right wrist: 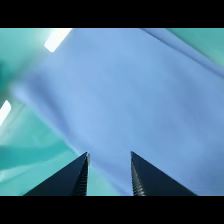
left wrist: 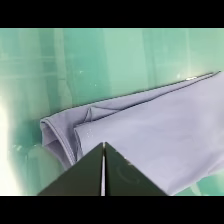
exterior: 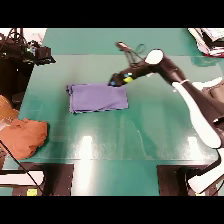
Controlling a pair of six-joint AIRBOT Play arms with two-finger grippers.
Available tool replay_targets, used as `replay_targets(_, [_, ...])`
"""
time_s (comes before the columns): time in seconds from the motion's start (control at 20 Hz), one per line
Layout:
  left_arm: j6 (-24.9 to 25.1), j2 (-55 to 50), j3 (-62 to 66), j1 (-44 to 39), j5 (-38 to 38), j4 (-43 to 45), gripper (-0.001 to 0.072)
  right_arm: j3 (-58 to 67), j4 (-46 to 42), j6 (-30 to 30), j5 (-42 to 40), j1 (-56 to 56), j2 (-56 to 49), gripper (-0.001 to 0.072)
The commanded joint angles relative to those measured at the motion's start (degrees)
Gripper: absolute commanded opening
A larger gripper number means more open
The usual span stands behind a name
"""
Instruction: Fold the shirts.
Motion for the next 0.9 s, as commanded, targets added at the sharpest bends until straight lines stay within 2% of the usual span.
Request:
replay_targets(0.0, [-0.02,0.07,0.0,0.02,-0.15,-1.6,0.0023,-9.79,0.35,2.82,1.75,-9.2,2.93,0.0514])
replay_targets(0.05, [-0.02,0.07,0.0,0.02,-0.15,-1.68,0.0024,-12.22,2.29,2.82,1.46,-10.95,2.93,0.0633])
replay_targets(0.3, [-0.02,0.02,0.0,0.02,0.52,-1.7,0.0023,-19.12,8.72,2.73,-2.27,-12.92,0.96,0.0627])
replay_targets(0.6, [-0.02,-0.33,0.0,0.02,0.83,-2.75,0.0023,-8.63,14.45,2.69,-0.37,-6.12,-9.88,0.0618])
replay_targets(0.65, [-0.02,-0.35,0.0,0.02,0.83,-3.21,0.0023,-6.27,15.3,2.69,-0.39,-4.83,-11.45,0.0597])
replay_targets(0.7, [-0.02,-0.35,0.0,0.02,0.79,-3.67,0.0023,-3.82,16.15,2.69,-0.37,-3.52,-13.11,0.0517])
replay_targets(0.75, [0.0,-0.35,-0.02,0.02,0.63,-4.44,0.0023,-1.75,16.59,2.69,-0.44,-2.4,-14.38,0.0469])
replay_targets(0.8, [0.0,-0.33,0.0,0.0,0.28,-5.11,0.0023,0.04,16.72,2.69,-0.66,-1.4,-15.39,0.0375])
replay_targets(0.85, [0.0,-0.33,0.0,0.02,-0.24,-5.77,0.0023,1.77,16.65,2.67,-0.7,-0.48,-16.11,0.0249])
